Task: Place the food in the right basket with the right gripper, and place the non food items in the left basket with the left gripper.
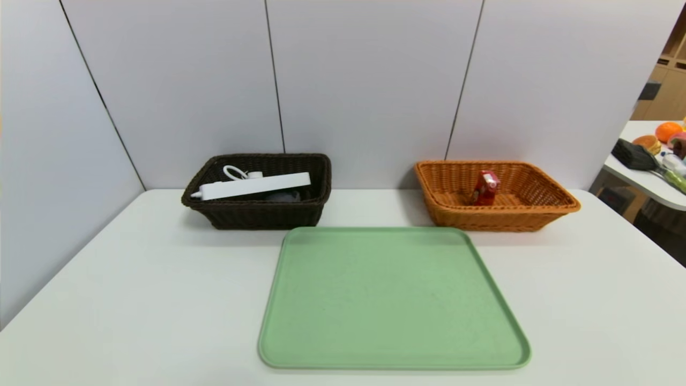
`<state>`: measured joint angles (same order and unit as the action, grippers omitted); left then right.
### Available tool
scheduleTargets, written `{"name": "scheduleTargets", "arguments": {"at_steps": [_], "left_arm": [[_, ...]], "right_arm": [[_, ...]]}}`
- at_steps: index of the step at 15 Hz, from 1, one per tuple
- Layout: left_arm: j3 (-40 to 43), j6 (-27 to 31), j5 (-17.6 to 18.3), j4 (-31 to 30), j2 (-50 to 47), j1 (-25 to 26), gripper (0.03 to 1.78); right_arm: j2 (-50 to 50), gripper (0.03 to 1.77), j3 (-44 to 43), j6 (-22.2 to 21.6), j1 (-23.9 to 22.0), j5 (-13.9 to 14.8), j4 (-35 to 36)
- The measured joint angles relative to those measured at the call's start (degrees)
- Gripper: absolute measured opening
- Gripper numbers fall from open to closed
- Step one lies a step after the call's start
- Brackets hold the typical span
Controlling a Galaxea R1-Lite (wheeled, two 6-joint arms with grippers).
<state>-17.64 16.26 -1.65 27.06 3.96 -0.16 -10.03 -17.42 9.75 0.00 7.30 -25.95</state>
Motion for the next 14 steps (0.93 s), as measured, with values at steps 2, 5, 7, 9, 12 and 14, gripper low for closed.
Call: {"name": "scheduleTargets", "arguments": {"at_steps": [2, 5, 7, 9, 12, 14], "left_arm": [[0.6, -1.8, -0.1, -2.3, -2.3, 0.0, 1.69], [2.6, -5.9, -0.6, -10.9, -3.6, 0.0, 1.69], [5.2, -5.9, -0.8, -17.7, -3.9, -0.1, 1.69], [7.8, -5.8, -0.7, -24.3, -4.0, -0.1, 1.69], [12.8, -5.8, -0.6, -32.5, -4.0, -0.1, 1.69], [16.3, -6.1, -0.3, -37.2, -4.0, -0.1, 1.69]], "right_arm": [[3.9, 1.7, 2.5, 0.8, 0.1, -1.1, 3.3], [8.3, 1.7, 4.9, 0.4, 0.1, -2.6, 8.0], [9.4, 1.7, 8.2, 0.8, 0.1, -2.7, 15.4], [9.9, 1.7, 12.8, 1.1, 0.1, -2.4, 25.4], [10.1, 1.7, 16.7, 1.5, 0.1, -3.4, 37.6], [10.1, 1.7, 17.2, 1.5, 0.1, -6.4, 37.2]]}}
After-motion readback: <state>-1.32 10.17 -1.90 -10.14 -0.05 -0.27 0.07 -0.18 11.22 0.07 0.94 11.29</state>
